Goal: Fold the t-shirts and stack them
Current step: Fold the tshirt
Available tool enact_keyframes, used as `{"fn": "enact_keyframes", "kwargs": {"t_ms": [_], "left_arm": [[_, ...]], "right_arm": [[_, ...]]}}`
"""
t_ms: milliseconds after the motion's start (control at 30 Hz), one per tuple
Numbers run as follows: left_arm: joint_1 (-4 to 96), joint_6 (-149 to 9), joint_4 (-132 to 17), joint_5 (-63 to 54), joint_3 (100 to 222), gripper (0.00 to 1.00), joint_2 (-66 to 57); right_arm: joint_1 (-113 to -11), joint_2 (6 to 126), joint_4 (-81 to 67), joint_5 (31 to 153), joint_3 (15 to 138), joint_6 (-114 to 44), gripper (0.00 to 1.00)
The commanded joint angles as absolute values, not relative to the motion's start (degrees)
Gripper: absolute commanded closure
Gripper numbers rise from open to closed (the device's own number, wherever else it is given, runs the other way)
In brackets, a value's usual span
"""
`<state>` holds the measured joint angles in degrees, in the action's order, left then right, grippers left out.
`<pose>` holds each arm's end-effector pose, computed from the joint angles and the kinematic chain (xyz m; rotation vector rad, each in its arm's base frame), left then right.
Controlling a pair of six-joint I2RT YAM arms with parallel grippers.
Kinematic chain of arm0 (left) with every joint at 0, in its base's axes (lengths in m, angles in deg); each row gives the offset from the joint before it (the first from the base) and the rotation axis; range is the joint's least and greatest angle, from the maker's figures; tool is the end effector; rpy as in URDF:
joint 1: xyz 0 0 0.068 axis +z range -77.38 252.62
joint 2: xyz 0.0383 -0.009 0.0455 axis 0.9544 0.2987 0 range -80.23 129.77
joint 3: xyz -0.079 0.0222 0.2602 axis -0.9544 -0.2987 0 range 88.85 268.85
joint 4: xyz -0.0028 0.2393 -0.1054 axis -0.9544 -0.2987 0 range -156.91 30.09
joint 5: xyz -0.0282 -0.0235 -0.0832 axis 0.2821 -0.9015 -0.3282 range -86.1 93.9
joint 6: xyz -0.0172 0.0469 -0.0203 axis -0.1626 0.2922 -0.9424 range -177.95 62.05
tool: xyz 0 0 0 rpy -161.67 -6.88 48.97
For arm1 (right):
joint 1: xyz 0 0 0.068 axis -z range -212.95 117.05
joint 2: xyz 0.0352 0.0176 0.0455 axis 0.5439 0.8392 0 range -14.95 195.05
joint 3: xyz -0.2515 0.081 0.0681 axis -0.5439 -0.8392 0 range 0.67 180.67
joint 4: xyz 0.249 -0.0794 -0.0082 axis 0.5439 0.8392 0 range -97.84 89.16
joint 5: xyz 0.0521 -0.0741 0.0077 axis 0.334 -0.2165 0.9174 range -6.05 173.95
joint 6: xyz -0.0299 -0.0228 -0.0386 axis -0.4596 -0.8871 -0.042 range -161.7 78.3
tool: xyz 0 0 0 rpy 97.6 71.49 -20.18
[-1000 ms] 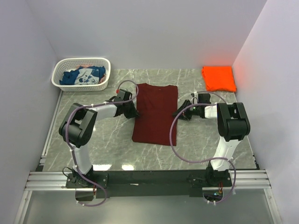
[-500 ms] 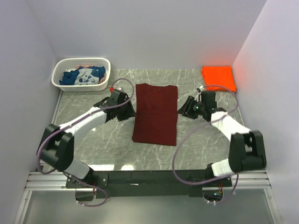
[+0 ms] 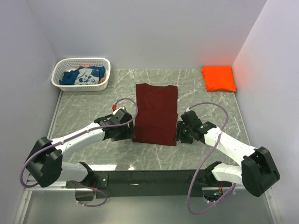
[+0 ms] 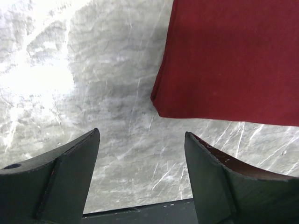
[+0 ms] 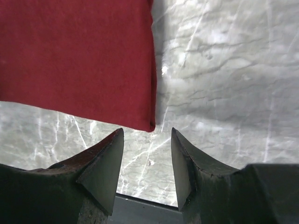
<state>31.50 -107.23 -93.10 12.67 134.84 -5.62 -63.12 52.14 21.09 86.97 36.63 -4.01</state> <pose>0.1885 -0.1574 0.2072 -0.2411 2.6587 -0.3314 0.1829 0.1085 0.1865 0.1579 2.6948 0.4621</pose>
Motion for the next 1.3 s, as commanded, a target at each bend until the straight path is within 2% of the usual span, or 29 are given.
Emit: {"fn": "enact_keyframes", "kwargs": {"t_ms": [0, 367, 833, 1267], "left_arm": [[30.3, -108.8, -92.3, 14.1, 134.5, 0.21, -6.3], [28.9, -109.4, -93.0, 16.8, 135.0, 0.21, -6.2], [28.8, -109.3, -93.0, 16.7, 135.0, 0.22, -5.5], [28.6, -109.1, -93.7, 17.4, 136.0, 0.23, -4.7]], "right_arm": [[-66.4, 54.5, 22.3, 81.4, 37.9, 0.9, 0.48], [-72.3, 64.5, 22.2, 76.8, 40.4, 4.1, 0.49], [-73.0, 60.8, 27.8, 76.0, 44.8, 4.3, 0.50], [-73.5, 66.8, 26.0, 74.5, 44.4, 5.1, 0.51]]}}
